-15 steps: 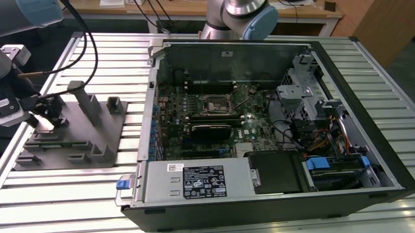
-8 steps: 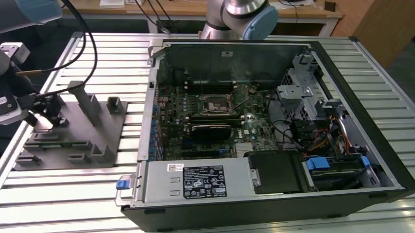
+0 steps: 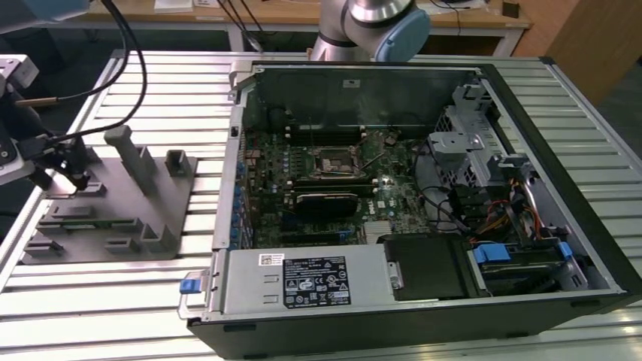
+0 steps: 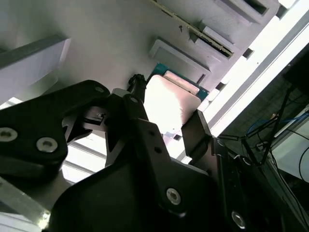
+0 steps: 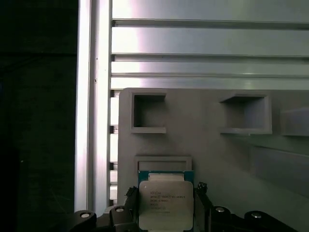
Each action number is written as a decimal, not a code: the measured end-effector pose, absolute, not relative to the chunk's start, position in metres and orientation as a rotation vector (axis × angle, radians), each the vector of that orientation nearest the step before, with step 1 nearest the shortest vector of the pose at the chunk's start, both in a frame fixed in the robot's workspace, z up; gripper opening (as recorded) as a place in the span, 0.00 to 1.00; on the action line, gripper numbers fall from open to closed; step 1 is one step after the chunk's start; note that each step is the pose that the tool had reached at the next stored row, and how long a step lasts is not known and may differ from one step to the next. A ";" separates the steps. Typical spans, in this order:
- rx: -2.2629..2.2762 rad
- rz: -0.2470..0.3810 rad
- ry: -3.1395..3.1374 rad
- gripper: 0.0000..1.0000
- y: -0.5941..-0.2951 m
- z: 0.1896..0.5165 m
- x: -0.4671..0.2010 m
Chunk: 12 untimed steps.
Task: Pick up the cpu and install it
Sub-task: 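Pick up the cpu and move it towards the insertion slot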
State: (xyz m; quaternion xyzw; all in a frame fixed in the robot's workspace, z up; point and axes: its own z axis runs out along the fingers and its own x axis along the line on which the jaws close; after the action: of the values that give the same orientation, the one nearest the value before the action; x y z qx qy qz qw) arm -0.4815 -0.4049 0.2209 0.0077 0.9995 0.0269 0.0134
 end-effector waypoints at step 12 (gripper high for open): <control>0.024 0.084 3.114 0.55 -0.405 0.250 -0.482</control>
State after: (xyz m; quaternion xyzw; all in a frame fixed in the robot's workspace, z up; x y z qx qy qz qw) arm -0.4815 -0.4050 0.2496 0.0077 0.9995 0.0269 0.0134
